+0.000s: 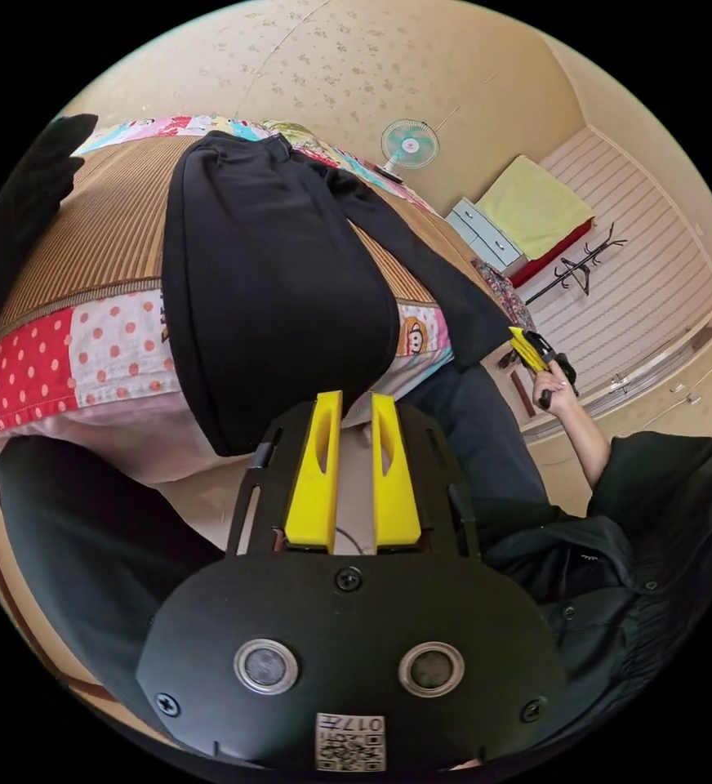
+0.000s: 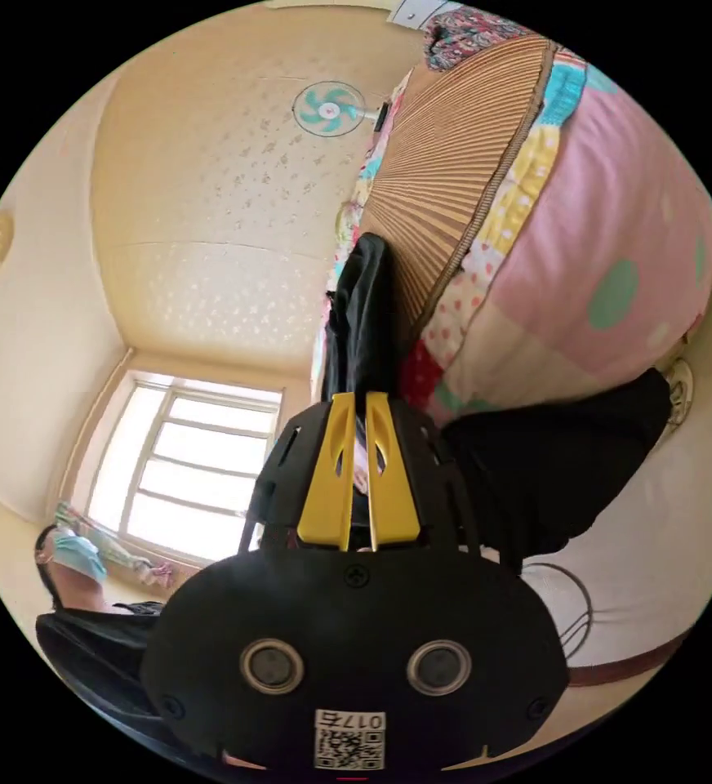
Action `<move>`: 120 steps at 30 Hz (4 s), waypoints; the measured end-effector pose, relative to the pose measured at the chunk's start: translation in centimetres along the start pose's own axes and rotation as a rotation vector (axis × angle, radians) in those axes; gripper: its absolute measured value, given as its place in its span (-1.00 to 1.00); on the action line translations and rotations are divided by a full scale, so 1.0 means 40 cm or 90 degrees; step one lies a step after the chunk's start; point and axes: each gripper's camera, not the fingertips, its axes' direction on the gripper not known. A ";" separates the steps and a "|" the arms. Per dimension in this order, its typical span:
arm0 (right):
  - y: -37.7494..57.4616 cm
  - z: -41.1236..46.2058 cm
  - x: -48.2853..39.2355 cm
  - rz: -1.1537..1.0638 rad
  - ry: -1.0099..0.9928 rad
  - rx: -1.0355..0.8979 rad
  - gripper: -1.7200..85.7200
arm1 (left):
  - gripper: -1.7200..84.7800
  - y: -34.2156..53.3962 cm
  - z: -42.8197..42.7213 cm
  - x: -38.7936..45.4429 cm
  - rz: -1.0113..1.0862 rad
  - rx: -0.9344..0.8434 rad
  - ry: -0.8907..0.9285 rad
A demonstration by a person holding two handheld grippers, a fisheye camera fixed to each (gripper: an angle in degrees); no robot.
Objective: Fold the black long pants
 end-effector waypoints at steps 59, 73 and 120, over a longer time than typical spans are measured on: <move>0.276 0.810 -0.416 -0.355 0.016 -0.569 -0.95 | -0.69 -0.168 0.142 -0.152 0.006 0.012 0.161; 0.311 0.920 -0.425 -0.312 0.227 -0.430 -0.76 | -0.92 -0.101 0.195 0.026 0.089 0.013 0.166; -0.556 1.804 -0.532 -0.442 0.893 -0.116 -0.90 | -0.98 -0.037 0.056 0.078 0.219 0.021 0.343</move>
